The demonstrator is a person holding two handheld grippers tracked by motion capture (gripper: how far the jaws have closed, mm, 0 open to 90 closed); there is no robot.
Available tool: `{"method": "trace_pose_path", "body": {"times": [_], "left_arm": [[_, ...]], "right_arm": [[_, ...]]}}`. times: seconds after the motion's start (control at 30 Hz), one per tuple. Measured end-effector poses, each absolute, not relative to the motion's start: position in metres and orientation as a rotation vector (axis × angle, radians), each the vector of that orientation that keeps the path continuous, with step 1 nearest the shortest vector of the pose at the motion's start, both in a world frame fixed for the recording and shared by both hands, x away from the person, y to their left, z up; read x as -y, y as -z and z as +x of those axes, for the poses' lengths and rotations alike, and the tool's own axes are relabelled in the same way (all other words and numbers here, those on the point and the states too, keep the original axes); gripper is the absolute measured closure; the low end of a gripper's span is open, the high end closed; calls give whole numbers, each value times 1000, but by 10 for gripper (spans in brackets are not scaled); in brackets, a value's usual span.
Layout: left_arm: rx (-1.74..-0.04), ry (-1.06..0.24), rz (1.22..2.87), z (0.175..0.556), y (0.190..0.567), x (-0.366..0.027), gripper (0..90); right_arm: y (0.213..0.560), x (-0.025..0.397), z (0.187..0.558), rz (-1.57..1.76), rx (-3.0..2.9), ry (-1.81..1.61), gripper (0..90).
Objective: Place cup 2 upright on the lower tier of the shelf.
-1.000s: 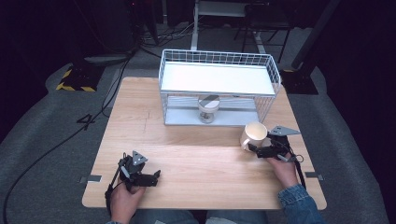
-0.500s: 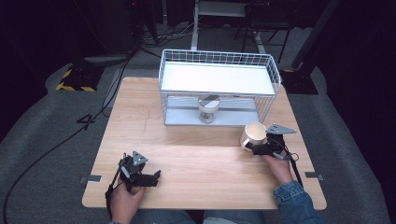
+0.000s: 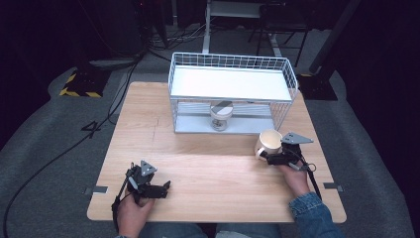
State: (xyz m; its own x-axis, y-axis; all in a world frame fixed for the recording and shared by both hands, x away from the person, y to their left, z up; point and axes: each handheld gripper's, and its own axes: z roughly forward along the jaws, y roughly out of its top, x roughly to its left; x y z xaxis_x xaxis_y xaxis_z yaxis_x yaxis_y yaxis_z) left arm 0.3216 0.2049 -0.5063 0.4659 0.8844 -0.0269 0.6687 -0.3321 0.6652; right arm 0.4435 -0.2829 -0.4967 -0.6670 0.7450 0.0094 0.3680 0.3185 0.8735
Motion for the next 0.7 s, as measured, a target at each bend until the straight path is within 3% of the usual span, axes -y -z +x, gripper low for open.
{"method": "trace_pose_path", "body": {"times": [0.7], "left_arm": [[-1283,-456,2103,322,506,-205,2]], "right_arm": [[486,284,434,980,-2192,-1287,79]]}}
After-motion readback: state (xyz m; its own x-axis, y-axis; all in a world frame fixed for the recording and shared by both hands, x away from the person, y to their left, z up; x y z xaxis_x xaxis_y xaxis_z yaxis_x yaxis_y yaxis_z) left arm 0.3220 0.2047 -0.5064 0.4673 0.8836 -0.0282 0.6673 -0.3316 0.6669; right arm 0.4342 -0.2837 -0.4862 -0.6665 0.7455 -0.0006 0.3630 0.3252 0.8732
